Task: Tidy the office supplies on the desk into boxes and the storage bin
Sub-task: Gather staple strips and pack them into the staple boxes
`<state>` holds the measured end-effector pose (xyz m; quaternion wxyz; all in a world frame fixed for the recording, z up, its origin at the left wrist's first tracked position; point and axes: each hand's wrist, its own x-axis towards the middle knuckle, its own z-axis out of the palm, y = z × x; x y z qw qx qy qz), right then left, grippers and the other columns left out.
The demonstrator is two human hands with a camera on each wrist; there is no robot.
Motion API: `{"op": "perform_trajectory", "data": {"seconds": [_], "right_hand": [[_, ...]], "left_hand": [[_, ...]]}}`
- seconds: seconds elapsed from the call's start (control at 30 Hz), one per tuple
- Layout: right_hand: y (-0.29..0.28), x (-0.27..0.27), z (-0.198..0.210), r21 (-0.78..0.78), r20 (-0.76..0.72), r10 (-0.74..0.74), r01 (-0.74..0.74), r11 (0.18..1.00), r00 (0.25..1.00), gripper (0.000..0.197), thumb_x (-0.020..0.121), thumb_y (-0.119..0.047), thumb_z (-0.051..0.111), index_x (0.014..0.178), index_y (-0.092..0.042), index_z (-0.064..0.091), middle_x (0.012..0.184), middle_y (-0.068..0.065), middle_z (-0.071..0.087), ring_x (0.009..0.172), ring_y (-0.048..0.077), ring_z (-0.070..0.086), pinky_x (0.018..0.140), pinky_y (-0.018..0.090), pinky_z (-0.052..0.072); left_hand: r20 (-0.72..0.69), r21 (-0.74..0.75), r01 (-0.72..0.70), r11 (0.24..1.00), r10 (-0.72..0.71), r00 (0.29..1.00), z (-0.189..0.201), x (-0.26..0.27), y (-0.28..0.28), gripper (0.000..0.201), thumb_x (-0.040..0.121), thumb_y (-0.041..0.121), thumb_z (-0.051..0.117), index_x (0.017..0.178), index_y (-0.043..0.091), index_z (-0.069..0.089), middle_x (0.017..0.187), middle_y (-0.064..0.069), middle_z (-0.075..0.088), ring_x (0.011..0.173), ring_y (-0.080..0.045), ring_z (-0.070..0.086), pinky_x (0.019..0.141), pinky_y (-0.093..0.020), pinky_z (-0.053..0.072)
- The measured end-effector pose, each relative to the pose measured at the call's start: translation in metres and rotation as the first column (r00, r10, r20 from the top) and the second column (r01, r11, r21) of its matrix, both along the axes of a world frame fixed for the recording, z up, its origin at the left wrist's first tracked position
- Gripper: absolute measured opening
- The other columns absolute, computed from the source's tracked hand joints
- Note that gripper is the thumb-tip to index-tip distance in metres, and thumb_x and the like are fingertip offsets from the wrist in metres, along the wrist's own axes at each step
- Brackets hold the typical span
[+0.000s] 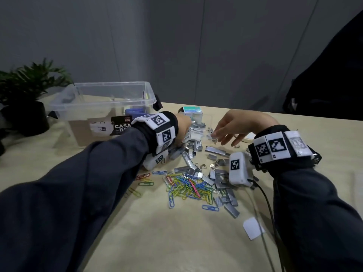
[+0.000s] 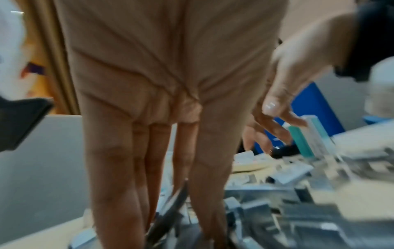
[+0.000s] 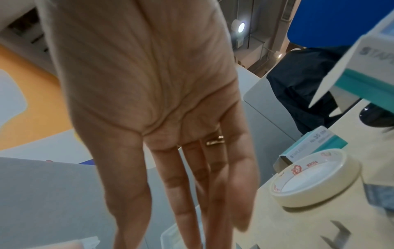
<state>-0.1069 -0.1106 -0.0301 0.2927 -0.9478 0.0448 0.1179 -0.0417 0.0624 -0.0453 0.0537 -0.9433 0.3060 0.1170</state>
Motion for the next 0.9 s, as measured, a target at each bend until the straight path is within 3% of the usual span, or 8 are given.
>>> {"op": "perform_trajectory", "data": {"seconds": [0.07,0.17,0.3,0.4,0.47,0.63,0.77,0.9], "right_hand": [[0.0,-0.001,0.002,-0.008,0.009,0.002,-0.002,1.0,1.0,0.02,0.089,-0.033,0.071,0.092,-0.013,0.073,0.086,0.003,0.076,0.08,0.009,0.074,0.061,0.024,0.057],[-0.001,-0.003,0.005,-0.031,0.016,0.001,-0.001,1.0,1.0,0.023,0.088,-0.035,0.071,0.093,-0.013,0.073,0.088,0.002,0.076,0.076,0.008,0.073,0.059,0.024,0.057],[-0.005,-0.004,0.008,-0.046,0.04,0.0,0.002,0.999,0.999,0.026,0.087,-0.036,0.072,0.094,-0.011,0.074,0.086,0.002,0.076,0.074,0.008,0.073,0.06,0.024,0.057],[-0.005,-0.005,0.011,-0.063,0.055,0.014,-0.011,0.998,0.998,0.024,0.087,-0.037,0.071,0.093,-0.014,0.073,0.086,0.001,0.076,0.076,0.007,0.073,0.062,0.025,0.057],[0.001,-0.006,0.011,-0.065,0.062,0.03,-0.026,0.998,0.998,0.023,0.088,-0.036,0.07,0.094,-0.015,0.073,0.087,0.0,0.076,0.077,0.007,0.073,0.062,0.024,0.057],[0.035,0.006,0.009,-0.15,-0.028,0.152,-0.155,0.977,0.988,0.022,0.092,-0.028,0.067,0.108,-0.015,0.072,0.095,0.002,0.074,0.089,0.014,0.072,0.067,0.025,0.057],[0.065,0.032,0.017,-0.518,0.002,0.289,-0.246,0.819,0.957,0.029,0.094,-0.023,0.064,0.122,-0.016,0.069,0.114,-0.002,0.07,0.081,0.008,0.06,0.076,0.024,0.049],[0.075,0.066,0.012,-0.648,0.122,0.393,-0.227,0.727,0.911,0.032,0.088,-0.014,0.071,0.119,-0.023,0.071,0.12,0.002,0.067,0.103,0.019,0.061,0.084,0.026,0.045]], "left_hand": [[0.088,0.07,0.054,0.996,-0.06,0.994,-0.003,-0.009,-0.007,0.028,0.087,0.01,0.068,0.067,0.012,0.048,0.065,0.001,0.044,0.056,-0.01,0.041,0.057,-0.025,0.04],[0.207,0.136,0.113,0.984,-0.14,0.968,-0.002,-0.025,-0.016,0.022,0.093,0.003,0.055,0.074,0.009,0.045,0.064,-0.002,0.038,0.068,-0.021,0.046,0.065,-0.03,0.039],[0.077,-0.118,0.061,0.991,-0.052,0.996,0.008,-0.021,-0.004,0.02,0.088,-0.006,0.058,0.071,0.005,0.06,0.076,-0.008,0.061,0.074,-0.023,0.064,0.079,-0.031,0.054],[-0.219,-0.456,-0.138,0.879,0.04,0.975,0.025,-0.01,0.024,0.009,0.083,-0.008,0.067,0.084,-0.003,0.074,0.084,-0.015,0.074,0.073,-0.025,0.073,0.074,-0.033,0.06],[-0.296,-0.56,-0.175,0.81,0.002,0.955,0.035,-0.003,0.042,0.011,0.082,-0.01,0.067,0.085,-0.002,0.074,0.082,-0.018,0.074,0.075,-0.025,0.074,0.068,-0.027,0.06],[-0.342,-0.678,-0.198,0.708,-0.066,0.937,0.041,0.008,0.074,0.008,0.08,-0.006,0.071,0.084,0.001,0.073,0.083,-0.018,0.074,0.067,-0.017,0.071,0.059,-0.019,0.057],[-0.398,-0.762,-0.26,0.593,-0.112,0.91,0.044,0.014,0.086,0.018,0.07,0.007,0.077,0.087,0.002,0.073,0.081,-0.02,0.073,0.064,-0.016,0.071,0.054,-0.017,0.054],[-0.354,-0.816,-0.247,0.523,-0.114,0.928,0.048,0.015,0.09,0.023,0.071,0.01,0.077,0.09,-0.002,0.073,0.079,-0.019,0.072,0.059,-0.011,0.069,0.054,-0.015,0.054]]}}
